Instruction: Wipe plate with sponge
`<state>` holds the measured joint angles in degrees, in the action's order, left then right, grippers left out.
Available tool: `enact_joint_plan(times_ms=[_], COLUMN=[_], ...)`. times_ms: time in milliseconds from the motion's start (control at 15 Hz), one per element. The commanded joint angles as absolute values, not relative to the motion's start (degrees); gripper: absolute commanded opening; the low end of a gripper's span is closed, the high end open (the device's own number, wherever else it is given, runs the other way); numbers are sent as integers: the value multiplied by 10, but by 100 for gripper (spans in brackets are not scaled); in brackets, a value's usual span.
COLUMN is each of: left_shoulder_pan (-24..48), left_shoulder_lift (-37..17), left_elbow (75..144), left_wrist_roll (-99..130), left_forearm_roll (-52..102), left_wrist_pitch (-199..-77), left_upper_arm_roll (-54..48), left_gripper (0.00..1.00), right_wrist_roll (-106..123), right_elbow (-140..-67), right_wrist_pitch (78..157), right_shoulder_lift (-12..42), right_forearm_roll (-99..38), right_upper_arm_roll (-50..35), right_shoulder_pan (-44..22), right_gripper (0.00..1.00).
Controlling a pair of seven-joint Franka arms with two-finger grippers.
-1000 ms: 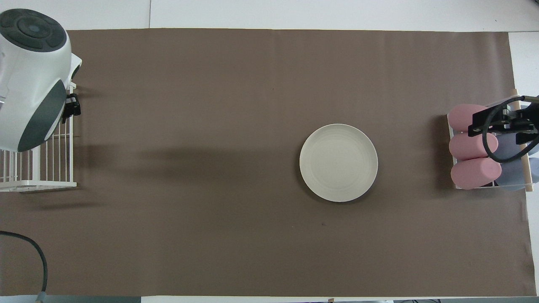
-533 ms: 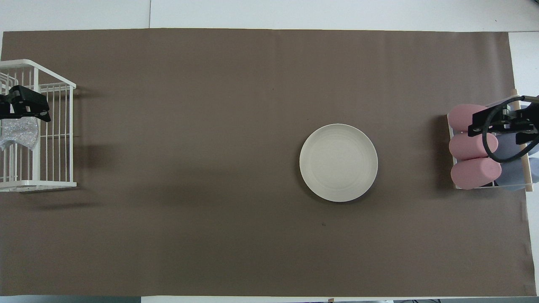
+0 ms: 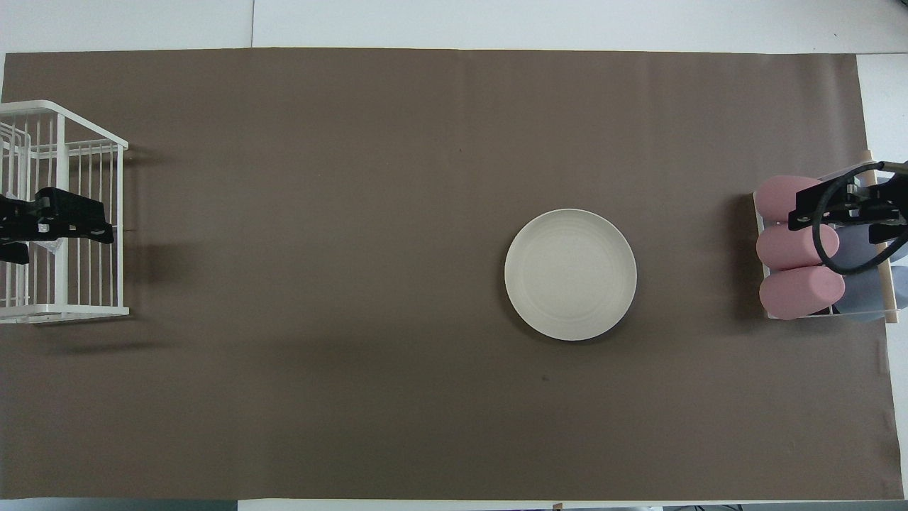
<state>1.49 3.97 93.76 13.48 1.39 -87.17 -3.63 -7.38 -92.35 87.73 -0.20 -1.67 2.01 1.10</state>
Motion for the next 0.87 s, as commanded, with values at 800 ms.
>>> enact_joint_plan(times_ms=[800], left_shoulder_pan=[28], left_shoulder_lift=[37], left_elbow=[935], left_wrist_roll=[125], left_forearm_roll=[20], left_wrist_pitch=[-853], left_upper_arm_roll=[-26], left_gripper=[100], right_wrist_roll=[-83], right_elbow=[-939], right_wrist_pitch=[879], right_shoulder_lift=[-16], right_forearm_roll=[-10], right_upper_arm_roll=[18], right_shoulder_pan=[11], right_gripper=[100])
